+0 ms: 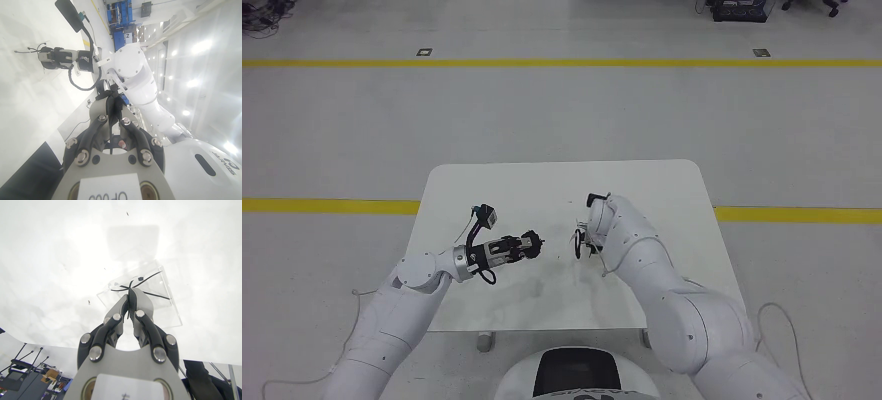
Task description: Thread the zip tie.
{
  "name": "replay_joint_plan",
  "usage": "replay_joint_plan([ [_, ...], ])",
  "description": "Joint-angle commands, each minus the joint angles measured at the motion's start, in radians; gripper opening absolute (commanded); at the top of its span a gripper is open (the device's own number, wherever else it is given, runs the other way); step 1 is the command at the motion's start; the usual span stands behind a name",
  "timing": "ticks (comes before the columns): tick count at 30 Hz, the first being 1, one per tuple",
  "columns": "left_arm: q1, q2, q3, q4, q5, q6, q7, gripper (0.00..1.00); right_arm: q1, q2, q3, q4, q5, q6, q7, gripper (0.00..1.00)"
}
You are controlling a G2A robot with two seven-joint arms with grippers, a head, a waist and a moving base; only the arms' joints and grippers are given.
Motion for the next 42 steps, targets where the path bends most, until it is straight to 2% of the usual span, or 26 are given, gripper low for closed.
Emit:
replay_joint_plan([
  [1,0.000,0.000,0.000,0.000,0.000,0.000,0.000,0.00,-0.007,-0.002,0.008,-0.020,0.000,0.000,0.012,0.00],
  [9,0.000,0.000,0.000,0.000,0.000,0.000,0.000,0.00,-0.052,-0.007,0.003,-0.107,0.000,0.000,0.053,0.00],
  [19,0.000,0.000,0.000,0.000,0.000,0.000,0.000,0.00,-0.130,-0.015,-0.012,-0.260,0.000,0.000,0.124,0.00],
  [32,0.000,0.000,0.000,0.000,0.000,0.000,0.000,0.00,-0.215,0.010,-0.076,-0.415,0.081,-0.005,0.197,0.00],
  [40,0.000,0.000,0.000,0.000,0.000,0.000,0.000,0.00,-0.270,0.027,-0.111,-0.512,0.145,-0.030,0.235,0.00],
  [42,0.000,0.000,0.000,0.000,0.000,0.000,0.000,0.00,-0.283,0.032,-0.113,-0.535,0.172,-0.054,0.255,0.00],
])
